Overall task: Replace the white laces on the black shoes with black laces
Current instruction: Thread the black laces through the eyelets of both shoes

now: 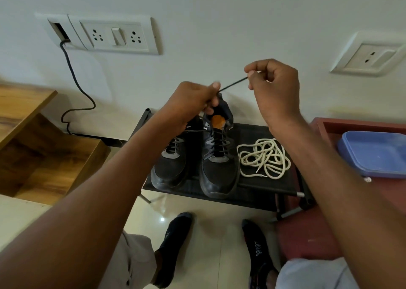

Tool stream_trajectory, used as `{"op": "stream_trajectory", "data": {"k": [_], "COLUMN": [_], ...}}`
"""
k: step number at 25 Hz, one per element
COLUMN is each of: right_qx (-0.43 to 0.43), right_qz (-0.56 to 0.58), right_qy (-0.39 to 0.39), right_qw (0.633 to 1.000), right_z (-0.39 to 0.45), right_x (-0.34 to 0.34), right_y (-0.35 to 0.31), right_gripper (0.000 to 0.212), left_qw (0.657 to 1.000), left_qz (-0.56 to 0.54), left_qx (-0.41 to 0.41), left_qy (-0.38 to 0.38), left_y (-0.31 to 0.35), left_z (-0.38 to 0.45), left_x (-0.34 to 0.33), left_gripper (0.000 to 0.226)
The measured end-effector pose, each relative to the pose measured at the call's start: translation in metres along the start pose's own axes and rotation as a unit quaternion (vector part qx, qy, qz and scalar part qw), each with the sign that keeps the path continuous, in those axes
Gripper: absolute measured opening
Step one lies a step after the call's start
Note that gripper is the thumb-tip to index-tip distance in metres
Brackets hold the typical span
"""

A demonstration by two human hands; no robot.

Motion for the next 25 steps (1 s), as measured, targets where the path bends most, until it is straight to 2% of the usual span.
{"op": "stream_trajectory", "data": {"k": [2,4,6,8,10,12,14,17,19,21,25], "right_qx": [-0.047,-0.071,-0.072,-0.065,-0.061,-0.061,-0.074,-0.105,-0.103,-0.104,-0.1], "right_qz": [-0.061,-0.103,-0.106,-0.066,-0.045,-0.041,-0.035,-0.063,-0.081,-0.073,-0.068], "right_qy": [-0.001,-0.098,-0.219,-0.262,-0.235,-0.18,-0.154,-0.158,-0.183,-0.199,-0.161], "right_qw": [0.997,0.987,0.967,0.961,0.969,0.981,0.985,0.98,0.974,0.972,0.98], "right_z": [0.003,-0.001,-0.016,-0.025,-0.022,-0.015,-0.012,-0.014,-0.017,-0.021,-0.017], "right_x": [-0.001,-0.023,-0.055,-0.071,-0.069,-0.057,-0.049,-0.051,-0.06,-0.069,-0.065], "right_y": [0.023,0.036,0.038,0.032,0.03,0.035,0.045,0.06,0.062,0.061,0.065], "right_gripper": [0.026,0.031,0.028,0.015,0.002,0.002,0.005,0.017,0.019,0.011,0.009], "left_qw": [0.982,0.953,0.971,0.994,0.995,0.994,0.997,0.977,0.972,0.979,0.995], "left_qz": [0.181,0.295,0.241,0.094,-0.014,-0.053,0.017,0.207,0.231,0.184,0.027], "left_qx": [0.061,0.063,-0.004,-0.037,-0.029,-0.006,0.025,0.049,0.029,-0.005,0.021], "left_qy": [0.005,0.007,0.013,-0.041,-0.09,-0.093,-0.069,-0.034,0.02,0.082,0.096], "left_y": [-0.029,-0.04,-0.028,-0.015,-0.011,-0.016,-0.029,-0.051,-0.052,-0.042,-0.057], "left_z": [0.0,-0.001,0.003,0.002,-0.001,0.002,0.007,0.005,-0.002,-0.007,-0.002], "left_x": [0.014,0.016,0.01,-0.008,-0.024,-0.028,-0.02,-0.006,-0.007,-0.015,-0.036], "left_gripper": [0.038,0.027,0.023,0.03,0.037,0.034,0.027,0.026,0.02,0.009,0.012]}}
Point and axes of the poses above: each hand's wrist, its own z-axis towards the middle knuckle, its own x-axis out of the back of the hand, y = z × x, the point moved 10 cm from there along z, towards the middle knuckle, and after that the axes turned 8 degrees about -z, right-handed, at the moved point
